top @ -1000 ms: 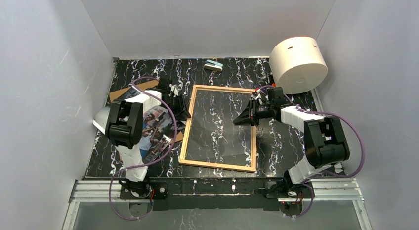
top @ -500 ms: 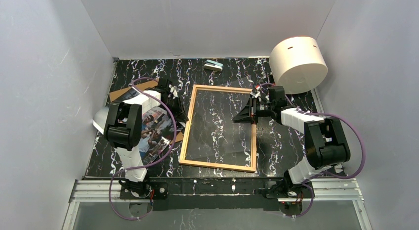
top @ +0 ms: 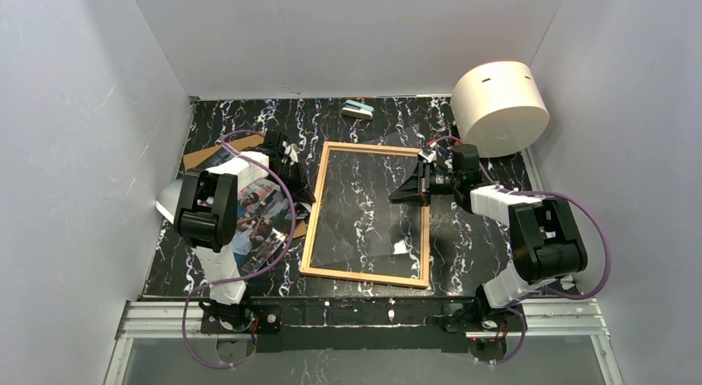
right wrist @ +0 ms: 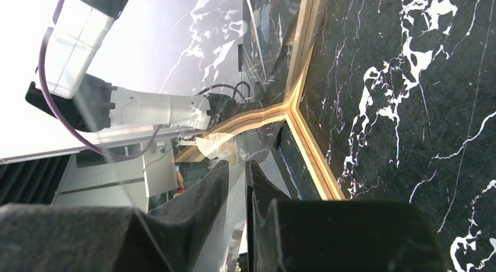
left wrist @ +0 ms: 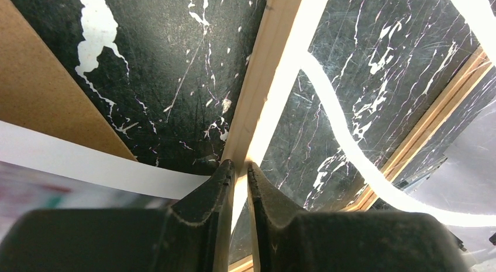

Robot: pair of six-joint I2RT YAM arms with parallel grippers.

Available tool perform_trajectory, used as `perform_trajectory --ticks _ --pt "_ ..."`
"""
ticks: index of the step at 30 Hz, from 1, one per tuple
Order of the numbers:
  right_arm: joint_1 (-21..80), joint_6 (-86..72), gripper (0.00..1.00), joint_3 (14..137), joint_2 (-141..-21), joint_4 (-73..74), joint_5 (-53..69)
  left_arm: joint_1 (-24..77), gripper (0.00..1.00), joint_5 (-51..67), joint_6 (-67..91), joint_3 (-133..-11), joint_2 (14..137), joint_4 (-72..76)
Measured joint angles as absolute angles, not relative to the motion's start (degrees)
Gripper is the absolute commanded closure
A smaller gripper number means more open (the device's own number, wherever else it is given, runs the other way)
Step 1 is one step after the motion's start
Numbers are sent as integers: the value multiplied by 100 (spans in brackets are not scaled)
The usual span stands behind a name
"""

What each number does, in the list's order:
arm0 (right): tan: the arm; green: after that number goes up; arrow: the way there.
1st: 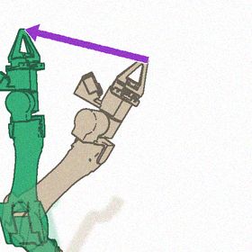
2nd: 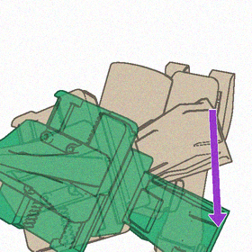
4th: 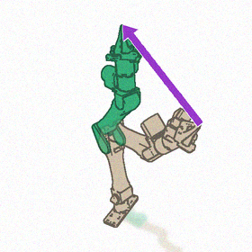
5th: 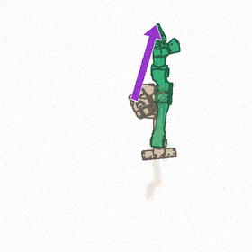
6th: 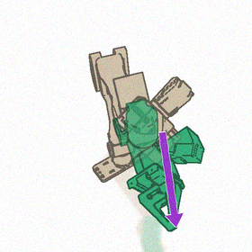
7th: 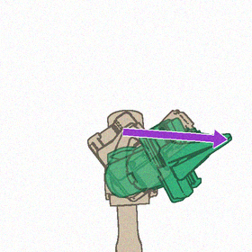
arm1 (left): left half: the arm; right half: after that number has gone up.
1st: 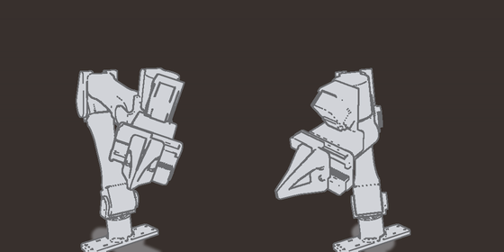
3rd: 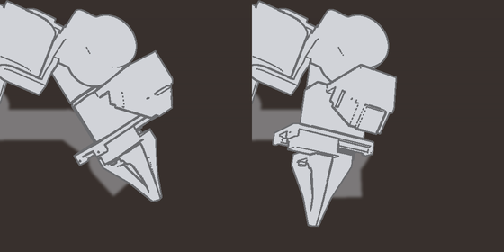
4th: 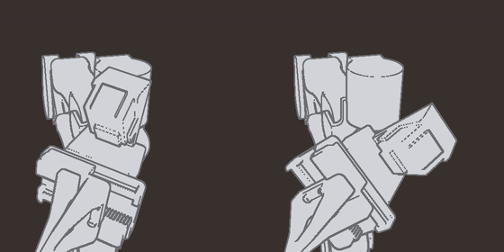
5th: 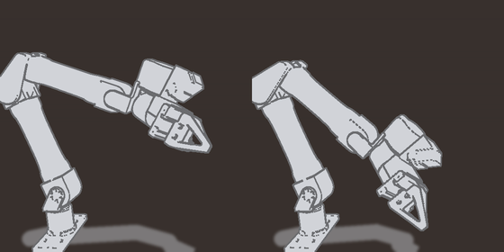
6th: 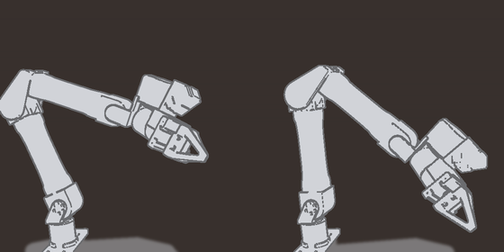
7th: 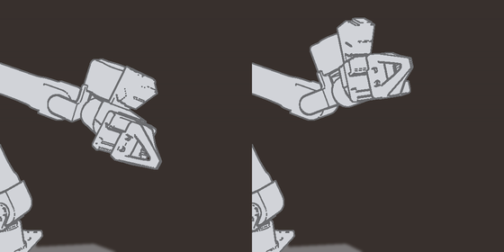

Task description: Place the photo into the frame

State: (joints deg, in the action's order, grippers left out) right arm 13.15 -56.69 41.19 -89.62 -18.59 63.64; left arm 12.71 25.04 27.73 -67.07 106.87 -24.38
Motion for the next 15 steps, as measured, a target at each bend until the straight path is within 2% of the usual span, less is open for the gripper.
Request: perform_trajectory --ticks 15 --pt "1396 -5813 75 3535 -8637 -3350 6475 1253 89 2593 2858 -6678 10704 -2399"
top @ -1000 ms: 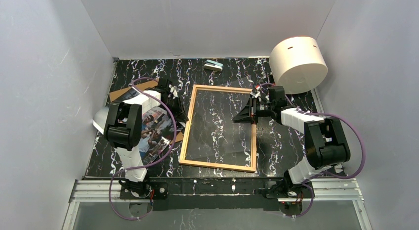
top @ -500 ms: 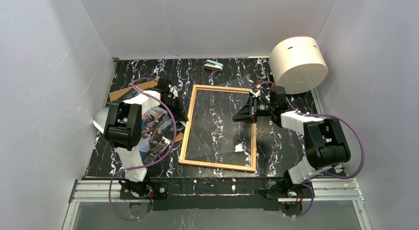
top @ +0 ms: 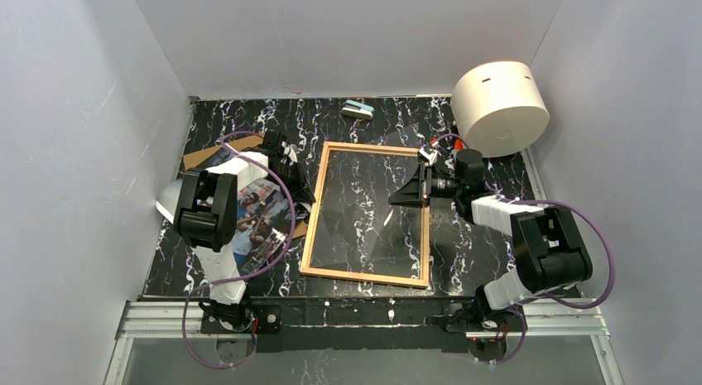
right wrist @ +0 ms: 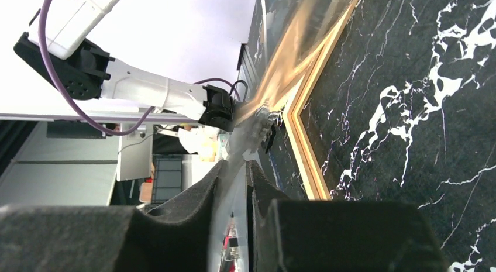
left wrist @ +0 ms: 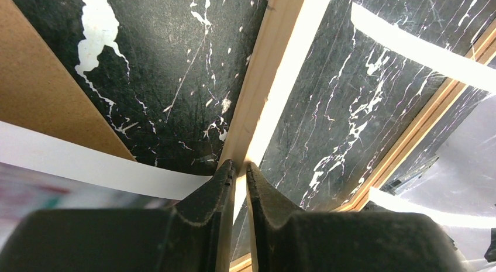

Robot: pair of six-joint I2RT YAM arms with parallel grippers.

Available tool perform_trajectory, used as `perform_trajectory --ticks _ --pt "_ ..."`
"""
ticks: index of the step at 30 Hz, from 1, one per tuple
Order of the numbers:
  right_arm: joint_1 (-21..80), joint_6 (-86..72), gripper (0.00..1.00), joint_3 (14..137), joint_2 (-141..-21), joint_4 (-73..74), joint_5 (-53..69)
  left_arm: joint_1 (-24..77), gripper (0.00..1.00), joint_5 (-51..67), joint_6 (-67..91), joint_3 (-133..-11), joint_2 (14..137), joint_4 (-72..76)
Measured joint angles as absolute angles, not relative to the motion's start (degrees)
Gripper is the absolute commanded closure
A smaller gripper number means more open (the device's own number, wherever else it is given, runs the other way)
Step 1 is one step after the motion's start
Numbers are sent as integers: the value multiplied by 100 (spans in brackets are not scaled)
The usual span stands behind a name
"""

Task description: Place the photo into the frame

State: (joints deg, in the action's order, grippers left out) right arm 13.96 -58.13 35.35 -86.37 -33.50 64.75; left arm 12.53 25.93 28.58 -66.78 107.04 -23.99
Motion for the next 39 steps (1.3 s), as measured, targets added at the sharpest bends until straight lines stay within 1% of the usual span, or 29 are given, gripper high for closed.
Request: perform_trajectory --ticks 9,13,16,19,22,26,29,31,38,39 --pt "1476 -5627 78 3481 -8488 -3774 6484 1232 89 2646 2886 -6635 10702 -2338" --pt "1577 -5159 78 3487 -8381 -3629 6392 1223 89 2659 2906 -6615 10696 -2314" --pt "1680 -4576 74 3586 -8359 -2969 6101 1221 89 2665 2919 -6604 10694 -2298" --pt "1693 -4331 70 3612 -8580 -2438 5848 1219 89 2665 2921 -6604 10694 -2296" --pt "1664 -4272 63 3544 -8665 -1920 5446 1216 89 2668 2921 -6600 10689 -2292" --pt "1669 -4128 51 3542 -8663 -1470 5087 1216 89 2665 2921 -6593 10685 -2285" --pt "1669 -4007 48 3557 -8663 -1225 4884 1216 89 2665 2921 -6593 10685 -2285" --pt "1669 -3951 50 3592 -8665 -1092 4790 1216 89 2668 2921 -6593 10685 -2285" --pt "1669 -3791 65 3623 -8667 -875 4541 1216 89 2668 2921 -6593 10685 -2285" --pt "1669 -3743 66 3623 -8667 -838 4504 1216 89 2668 2921 -6593 10685 -2283"
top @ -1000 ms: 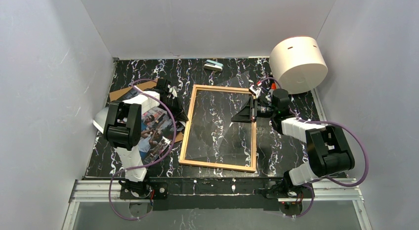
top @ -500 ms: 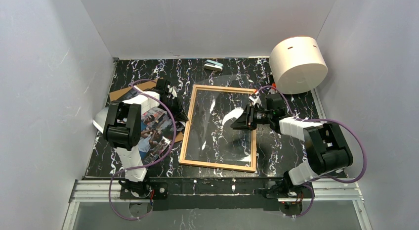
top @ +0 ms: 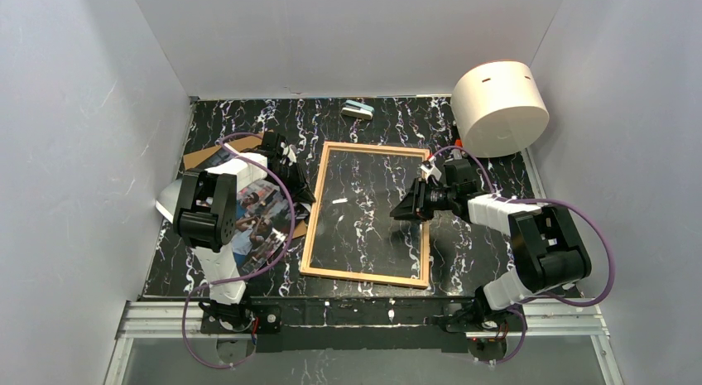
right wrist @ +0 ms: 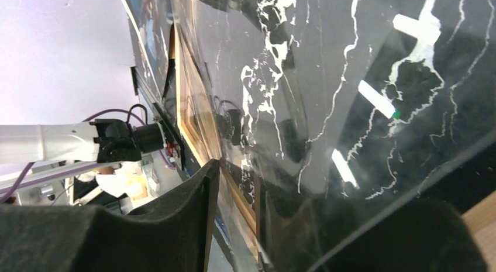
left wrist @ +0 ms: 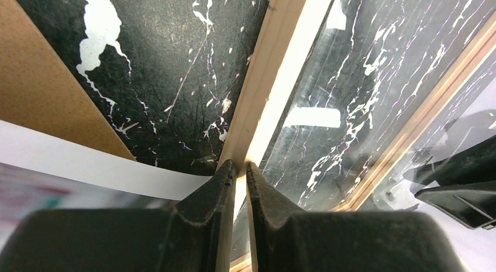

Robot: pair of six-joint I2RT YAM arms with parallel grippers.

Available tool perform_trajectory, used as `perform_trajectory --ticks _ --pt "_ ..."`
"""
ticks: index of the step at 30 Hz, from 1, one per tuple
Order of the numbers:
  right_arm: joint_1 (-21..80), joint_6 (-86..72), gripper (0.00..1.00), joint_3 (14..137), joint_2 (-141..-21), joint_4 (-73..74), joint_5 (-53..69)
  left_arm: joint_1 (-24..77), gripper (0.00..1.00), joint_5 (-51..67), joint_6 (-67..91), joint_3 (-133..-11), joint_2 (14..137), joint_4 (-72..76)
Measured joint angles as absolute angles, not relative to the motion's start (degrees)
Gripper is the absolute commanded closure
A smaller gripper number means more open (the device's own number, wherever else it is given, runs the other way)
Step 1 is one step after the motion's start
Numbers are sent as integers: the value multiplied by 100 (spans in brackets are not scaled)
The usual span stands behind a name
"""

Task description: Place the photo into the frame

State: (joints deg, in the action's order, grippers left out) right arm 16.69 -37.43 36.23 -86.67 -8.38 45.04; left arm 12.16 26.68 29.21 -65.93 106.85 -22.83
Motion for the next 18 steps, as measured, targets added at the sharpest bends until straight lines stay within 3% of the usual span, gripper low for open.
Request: perform_trajectory --ticks 18 --pt "1678 -3081 71 3691 -9021 -421 4195 1223 88 2652 2873 -6720 10753 -2434"
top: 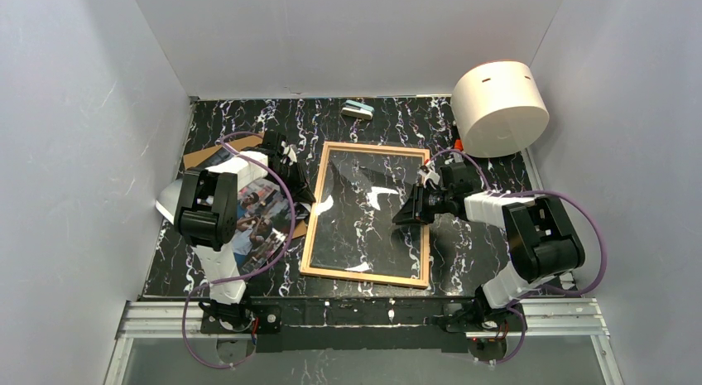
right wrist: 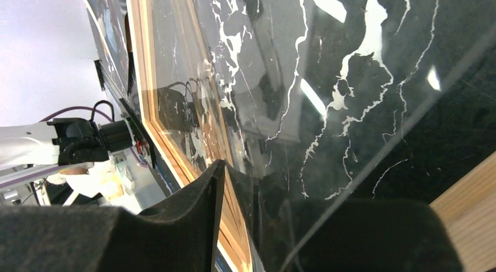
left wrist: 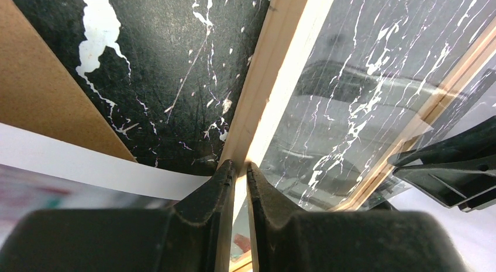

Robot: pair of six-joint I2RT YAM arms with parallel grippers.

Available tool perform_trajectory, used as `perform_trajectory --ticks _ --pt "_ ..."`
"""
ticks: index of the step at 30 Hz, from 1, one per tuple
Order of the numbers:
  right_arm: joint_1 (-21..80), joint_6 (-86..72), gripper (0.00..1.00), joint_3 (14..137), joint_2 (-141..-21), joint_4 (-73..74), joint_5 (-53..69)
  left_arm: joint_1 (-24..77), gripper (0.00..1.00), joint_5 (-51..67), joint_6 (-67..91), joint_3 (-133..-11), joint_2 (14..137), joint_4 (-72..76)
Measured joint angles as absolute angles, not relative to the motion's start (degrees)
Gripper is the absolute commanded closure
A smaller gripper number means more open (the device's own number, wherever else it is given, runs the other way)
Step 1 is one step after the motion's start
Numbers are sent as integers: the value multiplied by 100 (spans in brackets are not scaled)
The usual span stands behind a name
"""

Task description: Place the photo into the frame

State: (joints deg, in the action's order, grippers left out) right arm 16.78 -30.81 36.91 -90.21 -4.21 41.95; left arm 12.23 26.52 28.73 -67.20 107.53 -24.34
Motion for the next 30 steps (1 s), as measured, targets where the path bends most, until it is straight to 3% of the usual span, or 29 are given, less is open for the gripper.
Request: perform_trajectory --ticks 30 --pt "1662 -3234 78 3579 -9122 -259 4040 1227 88 2637 2851 -6735 10759 -2447"
